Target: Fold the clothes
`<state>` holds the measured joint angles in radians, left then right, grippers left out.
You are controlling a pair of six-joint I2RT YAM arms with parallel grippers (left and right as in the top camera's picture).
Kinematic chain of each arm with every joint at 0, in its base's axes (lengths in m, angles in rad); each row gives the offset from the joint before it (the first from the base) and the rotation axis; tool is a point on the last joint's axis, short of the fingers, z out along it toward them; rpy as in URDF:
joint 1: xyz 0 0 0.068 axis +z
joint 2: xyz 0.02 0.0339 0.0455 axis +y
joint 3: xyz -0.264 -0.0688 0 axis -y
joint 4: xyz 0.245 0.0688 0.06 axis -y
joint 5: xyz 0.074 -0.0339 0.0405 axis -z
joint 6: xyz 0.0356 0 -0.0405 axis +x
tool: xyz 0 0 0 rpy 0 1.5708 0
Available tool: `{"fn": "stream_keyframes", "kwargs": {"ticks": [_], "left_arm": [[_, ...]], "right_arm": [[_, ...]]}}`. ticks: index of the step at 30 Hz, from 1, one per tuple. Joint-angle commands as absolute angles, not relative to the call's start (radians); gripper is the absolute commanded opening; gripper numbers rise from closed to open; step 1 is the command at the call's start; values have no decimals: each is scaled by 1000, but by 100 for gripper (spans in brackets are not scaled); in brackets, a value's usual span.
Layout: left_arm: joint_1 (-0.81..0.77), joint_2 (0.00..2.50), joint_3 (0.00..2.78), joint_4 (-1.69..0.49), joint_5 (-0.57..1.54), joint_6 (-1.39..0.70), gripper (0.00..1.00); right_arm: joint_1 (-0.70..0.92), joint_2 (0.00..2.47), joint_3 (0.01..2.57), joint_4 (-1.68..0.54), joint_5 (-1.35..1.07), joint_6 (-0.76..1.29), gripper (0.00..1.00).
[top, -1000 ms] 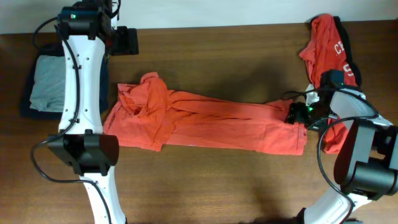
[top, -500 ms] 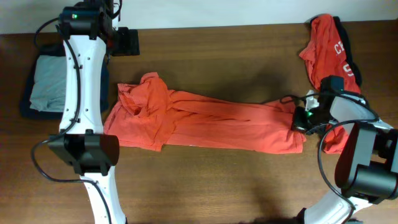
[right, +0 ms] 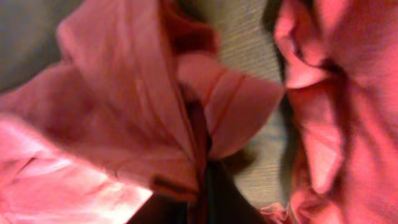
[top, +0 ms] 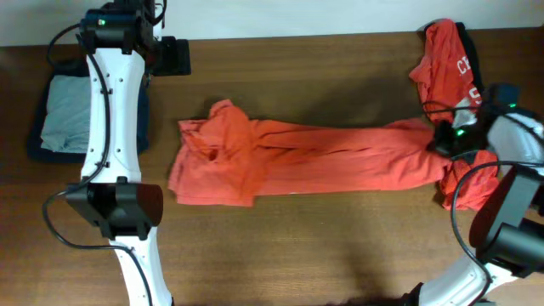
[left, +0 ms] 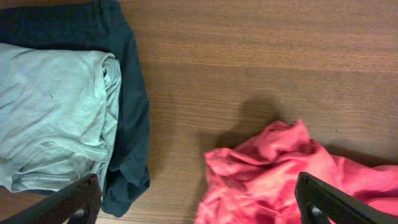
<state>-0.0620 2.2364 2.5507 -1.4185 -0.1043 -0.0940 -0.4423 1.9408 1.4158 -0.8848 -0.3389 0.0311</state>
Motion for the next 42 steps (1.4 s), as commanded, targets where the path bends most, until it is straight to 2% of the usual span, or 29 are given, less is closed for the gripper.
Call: {"fn": "stream_keyframes", "kwargs": {"ticks": [1, 5, 11, 16, 24, 30, 39, 40, 42], "left_arm": [[-60, 2188, 2561, -1409, -94, -75, 99], [-61, 2187, 2561, -1406, -93, -75, 99], [-62, 2187, 2561, -1406, -94, -75, 99], [-62, 2187, 2561, -1406, -94, -75, 99], [-62, 2187, 2561, -1406, -94, -75, 99], [-62, 2187, 2561, -1406, -93, -75, 99], [-62, 2187, 2561, -1406, -94, -75, 99], [-62, 2187, 2561, -1406, -93, -75, 99], [-62, 2187, 2561, -1405, -93, -75, 99]], "right_arm": [[-438, 1938, 1520, -950, -394, -23, 4], [-370, 1938, 1556, -1000, -393, -30, 4], [-186, 1938, 1561, -1032, -393, -17, 4], [12, 1938, 1561, -1032, -383, 30, 4], [213, 1938, 1561, -986, -327, 97, 4], [303, 1938, 1560, -953, -299, 133, 4], [348, 1982, 1560, -932, -307, 144, 4], [357, 1987, 1560, -925, -327, 148, 15], [373, 1989, 1560, -907, -366, 148, 50]]}}
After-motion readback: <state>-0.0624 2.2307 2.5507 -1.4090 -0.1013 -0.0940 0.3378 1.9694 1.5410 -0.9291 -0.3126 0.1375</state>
